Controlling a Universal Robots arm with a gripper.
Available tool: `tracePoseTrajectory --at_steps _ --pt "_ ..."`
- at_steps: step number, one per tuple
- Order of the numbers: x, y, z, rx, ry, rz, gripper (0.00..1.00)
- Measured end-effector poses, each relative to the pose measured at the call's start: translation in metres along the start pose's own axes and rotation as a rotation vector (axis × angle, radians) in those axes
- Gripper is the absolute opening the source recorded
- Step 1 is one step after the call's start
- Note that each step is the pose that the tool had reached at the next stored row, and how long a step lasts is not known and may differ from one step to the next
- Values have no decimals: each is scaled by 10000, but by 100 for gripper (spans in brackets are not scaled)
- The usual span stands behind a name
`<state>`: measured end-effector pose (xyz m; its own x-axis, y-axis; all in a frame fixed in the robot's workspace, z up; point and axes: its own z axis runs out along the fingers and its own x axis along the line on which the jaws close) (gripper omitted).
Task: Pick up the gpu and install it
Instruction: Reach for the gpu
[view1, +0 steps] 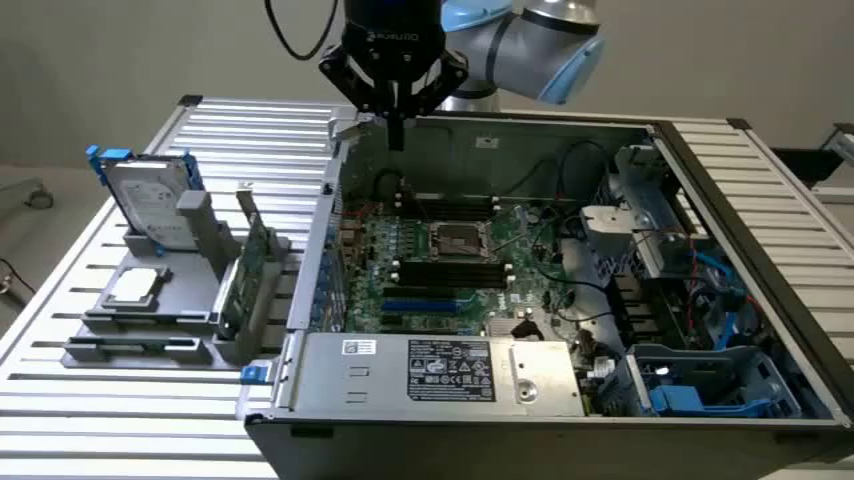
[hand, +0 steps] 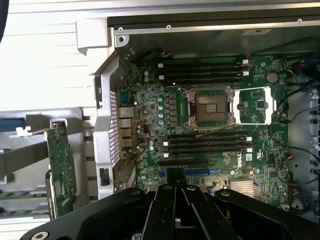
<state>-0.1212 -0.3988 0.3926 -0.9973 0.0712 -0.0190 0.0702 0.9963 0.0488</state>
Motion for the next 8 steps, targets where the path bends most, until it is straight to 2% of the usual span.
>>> tracePoseTrajectory --at_steps 7,8 --pt "0 0 0 0 1 0 11" --pt "13 -1 -1 3 17 3 11"
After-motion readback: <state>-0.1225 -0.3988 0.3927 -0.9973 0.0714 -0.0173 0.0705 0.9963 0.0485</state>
